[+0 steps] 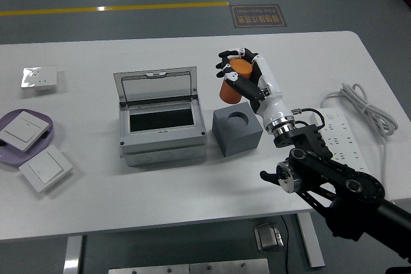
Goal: Pick up the cylinder from the cube,place it in the box,flap close box
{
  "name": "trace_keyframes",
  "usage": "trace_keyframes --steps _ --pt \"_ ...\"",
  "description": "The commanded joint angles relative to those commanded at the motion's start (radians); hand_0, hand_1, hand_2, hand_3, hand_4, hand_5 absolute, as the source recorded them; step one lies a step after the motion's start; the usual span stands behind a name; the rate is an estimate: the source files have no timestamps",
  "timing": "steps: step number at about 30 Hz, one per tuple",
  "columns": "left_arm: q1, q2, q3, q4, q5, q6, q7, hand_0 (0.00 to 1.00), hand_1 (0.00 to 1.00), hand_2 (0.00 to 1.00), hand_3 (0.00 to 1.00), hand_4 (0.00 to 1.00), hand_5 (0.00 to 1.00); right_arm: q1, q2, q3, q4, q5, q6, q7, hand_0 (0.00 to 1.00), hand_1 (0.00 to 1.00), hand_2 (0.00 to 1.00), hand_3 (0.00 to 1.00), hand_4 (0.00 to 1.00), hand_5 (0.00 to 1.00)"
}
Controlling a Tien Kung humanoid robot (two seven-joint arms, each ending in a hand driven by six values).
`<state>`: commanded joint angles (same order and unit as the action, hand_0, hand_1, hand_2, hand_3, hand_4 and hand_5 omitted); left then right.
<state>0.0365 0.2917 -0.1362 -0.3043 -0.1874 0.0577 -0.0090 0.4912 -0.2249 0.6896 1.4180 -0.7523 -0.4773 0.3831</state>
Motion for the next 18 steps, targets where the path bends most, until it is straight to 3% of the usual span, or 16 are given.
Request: trace_keyframes --steps 5,6,8,11,12,18 --pt "0.002 0.002 0.009 0.001 -0.007 0.0 0.0 0.616 0.63 0.627 0.665 0.739 0.234 0.03 0.007 -0.02 0.127 -0.178 -0.004 -0.117 0.289 0.222 0.245 0.177 0.002 0.002" --pt "0.003 0.002 0.01 0.001 -0.009 0.0 0.0 0.616 0.63 0.629 0.666 0.745 0.244 0.037 0.011 -0.027 0.147 -0.214 0.003 -0.141 0.168 0.178 0.22 0.163 0.002 0.002" --pt "0.003 0.003 0.012 0.002 -0.011 0.0 0.0 0.616 0.63 0.629 0.666 0.745 0.244 0.059 0.026 -0.05 0.175 -0.292 0.017 -0.192 0.168 0.178 0.22 0.163 0.002 0.002" --pt "0.001 0.004 0.015 0.001 -0.011 0.0 0.0 0.616 0.63 0.629 0.666 0.745 0.244 0.102 0.061 -0.095 0.155 -0.412 0.02 -0.263 0.168 0.178 0.22 0.163 0.002 0.002" --pt "0.0 0.004 0.014 0.001 -0.01 0.0 0.0 0.616 0.63 0.63 0.668 0.749 0.253 0.113 0.07 -0.107 0.143 -0.442 0.021 -0.281 0.089 0.145 0.203 0.152 0.002 0.002" --pt "-0.004 0.007 0.018 0.001 -0.01 0.0 0.0 0.615 0.63 0.63 0.668 0.75 0.254 0.187 0.116 -0.183 0.045 -0.65 0.03 -0.373 0.084 0.142 0.203 0.158 0.002 0.002"
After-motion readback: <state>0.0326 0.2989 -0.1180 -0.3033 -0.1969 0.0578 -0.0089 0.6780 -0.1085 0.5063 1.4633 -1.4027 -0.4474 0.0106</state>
